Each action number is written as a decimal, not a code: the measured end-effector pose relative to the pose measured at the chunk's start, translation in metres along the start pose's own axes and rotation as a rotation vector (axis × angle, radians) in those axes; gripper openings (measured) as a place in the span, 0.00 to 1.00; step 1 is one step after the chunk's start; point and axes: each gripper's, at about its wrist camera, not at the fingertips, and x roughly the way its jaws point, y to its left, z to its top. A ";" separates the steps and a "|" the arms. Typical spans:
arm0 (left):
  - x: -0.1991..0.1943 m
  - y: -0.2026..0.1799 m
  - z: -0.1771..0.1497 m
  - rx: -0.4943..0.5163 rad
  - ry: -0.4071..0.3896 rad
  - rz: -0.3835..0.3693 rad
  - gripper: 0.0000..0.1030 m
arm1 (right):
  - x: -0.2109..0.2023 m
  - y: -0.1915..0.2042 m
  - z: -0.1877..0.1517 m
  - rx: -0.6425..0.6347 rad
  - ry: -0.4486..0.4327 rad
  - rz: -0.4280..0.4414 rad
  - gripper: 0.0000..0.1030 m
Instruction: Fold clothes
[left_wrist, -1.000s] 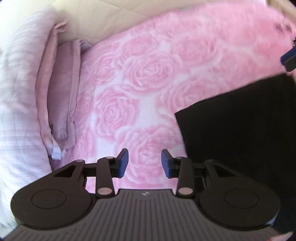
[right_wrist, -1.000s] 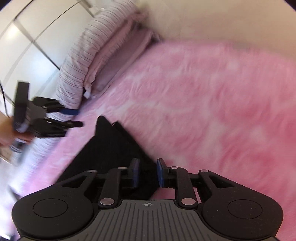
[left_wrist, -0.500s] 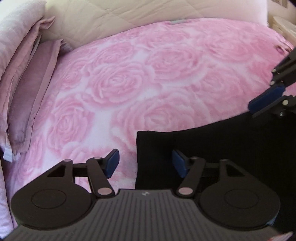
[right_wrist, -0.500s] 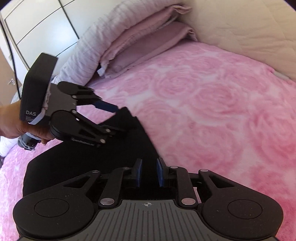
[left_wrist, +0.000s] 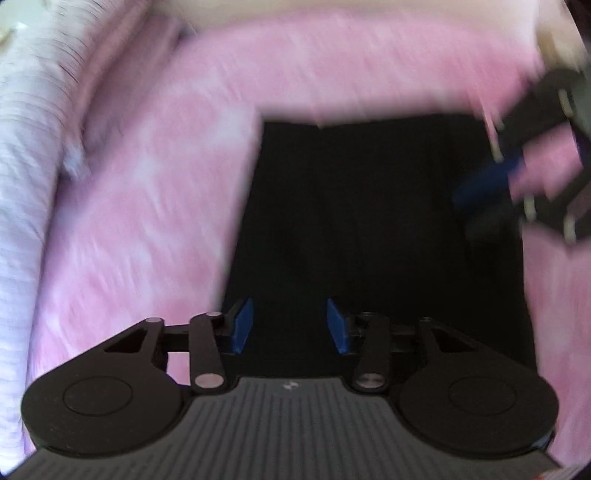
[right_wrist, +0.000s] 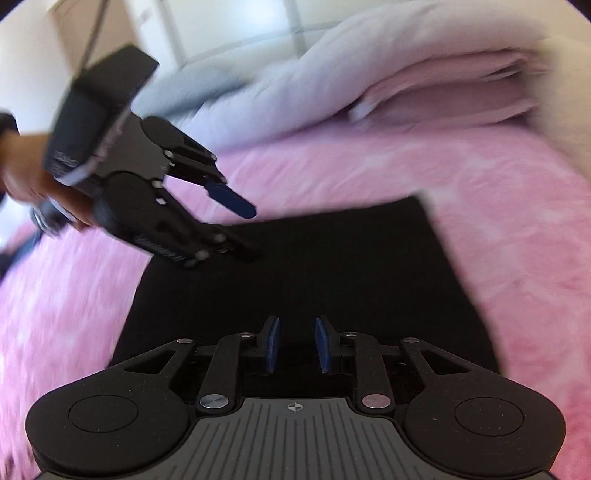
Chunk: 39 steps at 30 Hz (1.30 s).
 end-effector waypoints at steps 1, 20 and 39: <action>0.008 -0.009 -0.012 0.042 0.024 0.022 0.38 | 0.003 0.006 -0.009 -0.054 0.028 -0.002 0.23; -0.022 0.005 -0.080 -0.213 0.027 0.076 0.37 | 0.027 0.153 -0.032 -0.200 0.062 0.224 0.23; -0.072 -0.016 -0.160 -0.656 -0.033 0.028 0.39 | -0.040 0.074 0.007 0.146 0.083 -0.199 0.68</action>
